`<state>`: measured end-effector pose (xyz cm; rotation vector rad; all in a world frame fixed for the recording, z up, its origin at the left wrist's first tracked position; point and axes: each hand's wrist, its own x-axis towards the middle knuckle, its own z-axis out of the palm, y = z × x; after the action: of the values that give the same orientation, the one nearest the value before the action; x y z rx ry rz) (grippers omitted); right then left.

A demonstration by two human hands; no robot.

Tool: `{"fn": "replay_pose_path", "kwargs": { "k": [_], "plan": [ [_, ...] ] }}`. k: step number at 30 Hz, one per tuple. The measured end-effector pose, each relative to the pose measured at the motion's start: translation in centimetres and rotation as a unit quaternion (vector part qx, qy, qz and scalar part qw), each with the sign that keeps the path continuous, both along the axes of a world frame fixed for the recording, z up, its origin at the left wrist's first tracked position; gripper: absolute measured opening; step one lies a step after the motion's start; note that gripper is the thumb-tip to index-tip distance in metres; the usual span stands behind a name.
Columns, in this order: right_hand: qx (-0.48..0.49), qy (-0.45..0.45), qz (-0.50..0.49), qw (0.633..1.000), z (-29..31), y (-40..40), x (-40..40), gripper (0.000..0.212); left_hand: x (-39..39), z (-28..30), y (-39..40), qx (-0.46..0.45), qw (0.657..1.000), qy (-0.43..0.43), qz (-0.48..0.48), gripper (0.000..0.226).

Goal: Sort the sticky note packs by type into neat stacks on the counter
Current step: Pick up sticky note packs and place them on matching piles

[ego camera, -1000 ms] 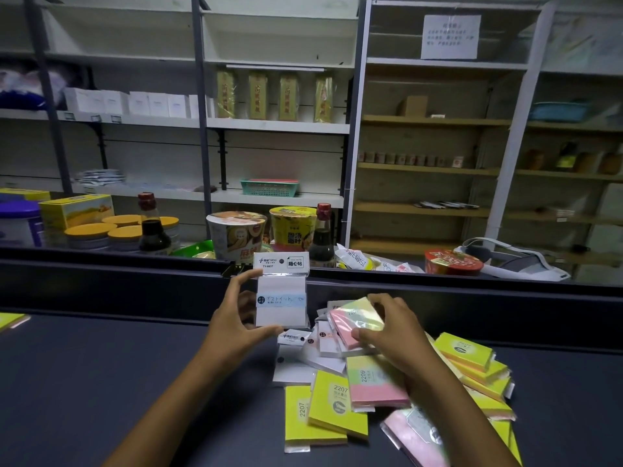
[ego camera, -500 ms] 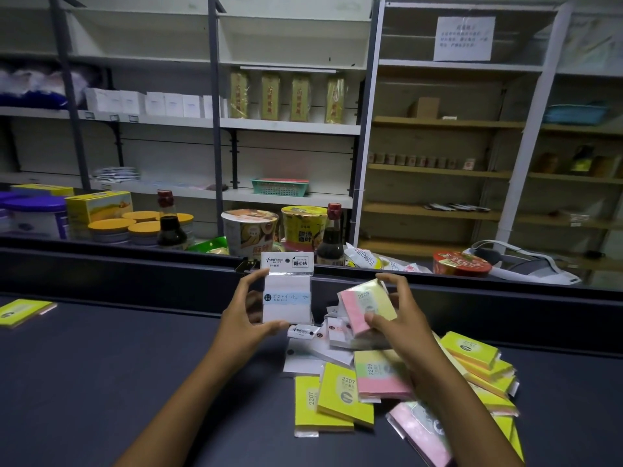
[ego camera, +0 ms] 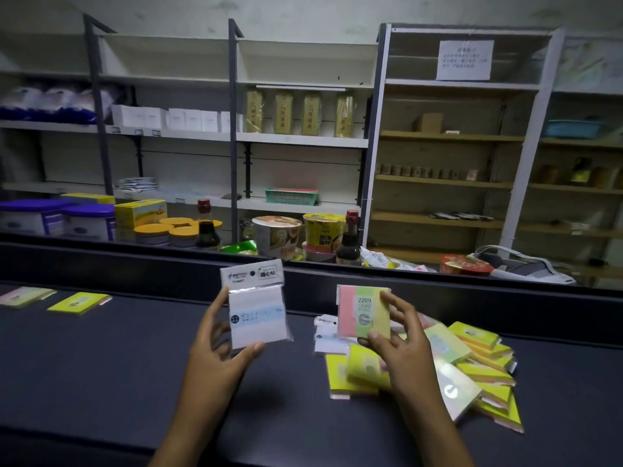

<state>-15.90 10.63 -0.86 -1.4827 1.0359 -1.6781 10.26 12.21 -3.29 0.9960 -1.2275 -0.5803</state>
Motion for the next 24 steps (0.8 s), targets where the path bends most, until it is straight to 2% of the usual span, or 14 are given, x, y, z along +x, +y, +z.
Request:
{"fn": "replay_pose_path", "kwargs": {
  "k": [8, 17, 24],
  "plan": [
    [-0.033, -0.052, 0.031, 0.998, -0.7, 8.0, 8.1, 0.063, 7.9, 2.2, 10.0, 0.001, 1.000, -0.016, 0.018, 0.093],
    [-0.032, -0.024, 0.066, 0.997, -1.1, 15.9, 17.6, 0.061, 17.3, 1.7, 19.8, 0.032, 0.998, -0.045, 0.039, 0.092],
    [-0.030, -0.018, 0.089, 0.995, -0.9, 18.3, 23.2, 0.062, 22.9, 2.1, 23.3, 0.054, 0.996, -0.051, 0.052, 0.092]
  ]
}}
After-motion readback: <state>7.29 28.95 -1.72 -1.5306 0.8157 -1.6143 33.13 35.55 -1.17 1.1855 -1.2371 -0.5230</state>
